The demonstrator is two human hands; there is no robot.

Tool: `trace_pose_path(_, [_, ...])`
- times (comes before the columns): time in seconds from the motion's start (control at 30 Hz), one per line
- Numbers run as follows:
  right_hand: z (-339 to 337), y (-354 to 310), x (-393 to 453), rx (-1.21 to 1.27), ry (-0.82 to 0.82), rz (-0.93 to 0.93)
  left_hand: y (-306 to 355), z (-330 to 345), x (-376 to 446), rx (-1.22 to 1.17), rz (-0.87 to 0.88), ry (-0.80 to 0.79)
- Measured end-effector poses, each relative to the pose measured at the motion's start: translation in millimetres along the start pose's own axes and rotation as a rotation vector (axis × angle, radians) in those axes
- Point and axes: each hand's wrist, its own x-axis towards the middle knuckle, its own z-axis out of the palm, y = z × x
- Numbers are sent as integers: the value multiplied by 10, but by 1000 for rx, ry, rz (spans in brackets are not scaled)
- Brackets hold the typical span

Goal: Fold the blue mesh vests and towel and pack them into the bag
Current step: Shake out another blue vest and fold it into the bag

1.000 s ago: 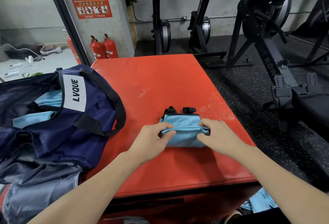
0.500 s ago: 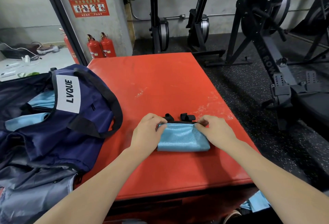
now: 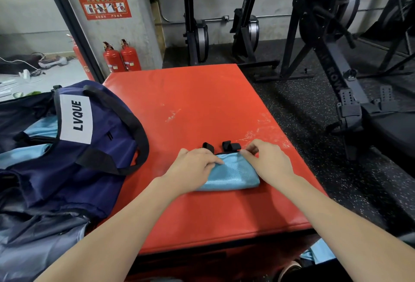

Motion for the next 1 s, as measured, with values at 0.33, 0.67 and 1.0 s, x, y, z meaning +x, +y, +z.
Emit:
trace_pose_path(0.33, [78,-98,-23,103,-169,113,326,-56,-236,-203,-236,-95])
trace_pose_path(0.67, [79,-389,-81,688,-531,301,339,-125,-372,-52,-302,72])
trace_pose_path(1.0, [-116,-774,-205,792,-717,-19,-111,-590,-495,-714,-155,185])
